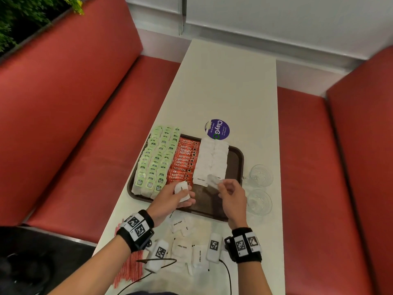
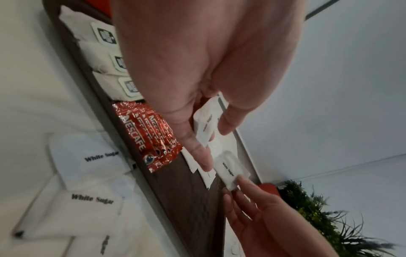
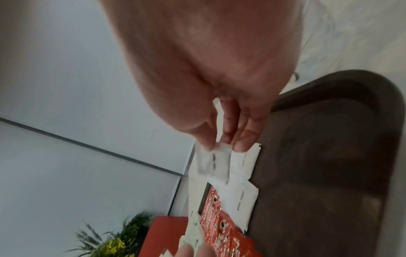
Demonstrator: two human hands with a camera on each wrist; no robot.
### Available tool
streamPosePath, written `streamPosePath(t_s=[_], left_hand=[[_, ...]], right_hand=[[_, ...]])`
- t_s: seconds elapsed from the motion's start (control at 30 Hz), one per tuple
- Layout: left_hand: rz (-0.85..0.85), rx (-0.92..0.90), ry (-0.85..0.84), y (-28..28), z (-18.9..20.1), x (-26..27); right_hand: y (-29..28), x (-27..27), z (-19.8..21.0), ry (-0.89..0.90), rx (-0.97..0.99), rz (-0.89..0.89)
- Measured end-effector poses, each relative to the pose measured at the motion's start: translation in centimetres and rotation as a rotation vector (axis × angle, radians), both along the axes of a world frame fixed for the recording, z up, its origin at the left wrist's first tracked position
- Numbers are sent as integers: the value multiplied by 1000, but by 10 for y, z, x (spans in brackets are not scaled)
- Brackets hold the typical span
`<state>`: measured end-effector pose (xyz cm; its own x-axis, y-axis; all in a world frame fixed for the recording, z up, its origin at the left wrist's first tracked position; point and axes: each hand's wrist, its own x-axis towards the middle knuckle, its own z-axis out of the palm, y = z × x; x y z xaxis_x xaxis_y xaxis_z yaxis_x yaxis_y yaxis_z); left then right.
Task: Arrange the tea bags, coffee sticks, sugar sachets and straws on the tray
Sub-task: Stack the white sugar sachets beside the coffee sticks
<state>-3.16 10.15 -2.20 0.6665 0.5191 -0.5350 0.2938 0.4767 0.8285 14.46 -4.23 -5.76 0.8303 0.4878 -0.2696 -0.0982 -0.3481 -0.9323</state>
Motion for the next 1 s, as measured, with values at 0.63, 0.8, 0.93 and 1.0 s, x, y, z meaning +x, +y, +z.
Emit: streamPosePath(t_s=[0.63,0.8,0.93,1.0], left_hand=[[141,87,62,2,-3,-9],[168,42,21,0,1,-3],[181,46,-28,-3,5,2],[169,75,-46,-3,5,3]], right_hand=[[34,18,-39,-320,-412,-72],[33,10,-33,-412,-385,-47],[28,-13,8,-267,-171,96],[23,-28,28,-89,-55,237]])
